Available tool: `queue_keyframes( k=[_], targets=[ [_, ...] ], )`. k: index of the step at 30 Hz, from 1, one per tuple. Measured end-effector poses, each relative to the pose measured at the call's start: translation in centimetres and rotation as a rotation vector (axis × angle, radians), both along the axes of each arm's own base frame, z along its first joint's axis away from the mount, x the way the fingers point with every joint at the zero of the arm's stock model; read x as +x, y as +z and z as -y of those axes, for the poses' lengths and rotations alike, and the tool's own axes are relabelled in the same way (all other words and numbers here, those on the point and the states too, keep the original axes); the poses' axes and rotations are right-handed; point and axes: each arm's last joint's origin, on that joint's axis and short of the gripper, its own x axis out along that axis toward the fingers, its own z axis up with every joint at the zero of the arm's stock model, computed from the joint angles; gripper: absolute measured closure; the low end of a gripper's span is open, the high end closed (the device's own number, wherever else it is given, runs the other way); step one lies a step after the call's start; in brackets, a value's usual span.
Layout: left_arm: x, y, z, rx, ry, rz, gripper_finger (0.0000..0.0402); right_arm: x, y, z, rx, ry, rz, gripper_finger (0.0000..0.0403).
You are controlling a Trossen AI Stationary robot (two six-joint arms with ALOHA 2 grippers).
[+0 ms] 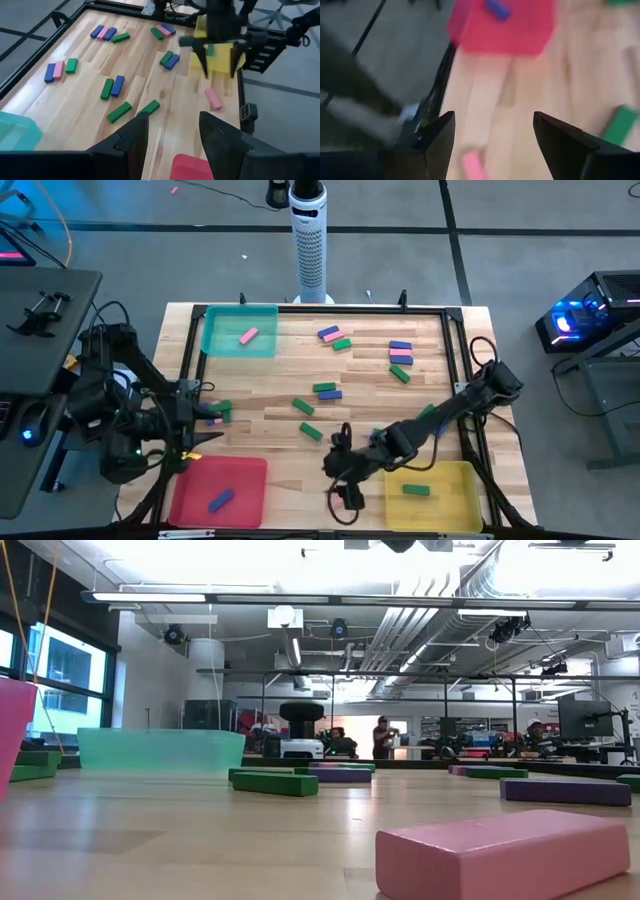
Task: Sort blocks
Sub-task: Put the pink block into the green bin
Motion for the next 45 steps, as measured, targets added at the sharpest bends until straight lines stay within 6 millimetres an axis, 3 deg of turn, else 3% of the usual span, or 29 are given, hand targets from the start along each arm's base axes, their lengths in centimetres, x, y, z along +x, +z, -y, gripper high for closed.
queue_keyframes(
  k=[9,13,17,21,26,30,40,43,45],
  targets=[
    [1.0,0.0,-0.8,-0.017,0.091,0.024,0.0241,-0.2,-7.3,-3.8,-0.134,0.241,-0.165,0.0151],
    [1.3,0.0,-1.1,-0.013,0.117,0.021,0.0241,0.1,-10.4,-3.8,-0.225,0.182,-0.229,0.0151],
    [1.7,0.0,-1.5,-0.007,0.139,0.02,0.0241,0.5,-12.1,-3.6,-0.227,0.169,-0.261,0.0158],
    [1.8,-0.1,-1.6,0.017,0.134,0.014,0.0241,0.7,-12.8,-3.6,-0.211,0.182,-0.286,0.0211],
    [1.1,-2.0,-1.9,-0.02,0.123,0.002,0.0241,1.3,-12.3,-2.4,-0.11,0.009,-0.357,0.0345],
    [0.7,-4.6,-2.0,-0.083,0.089,0.044,0.0241,2.3,-10.0,-0.9,-0.054,-0.143,-0.376,0.0354],
    [1.8,-10.6,-1.6,-0.249,-0.102,0.308,0.0241,6.0,6.9,2.2,-0.01,-0.451,0.278,0.0354],
    [2.8,-11.3,-1.2,-0.241,-0.158,0.442,0.0241,6.6,11.5,2.7,0.017,-0.455,0.499,0.0354],
    [3.5,-11.2,-1.1,-0.209,-0.192,0.536,0.0238,6.8,13.4,3.0,0.03,-0.444,0.613,0.0354]
  ],
)
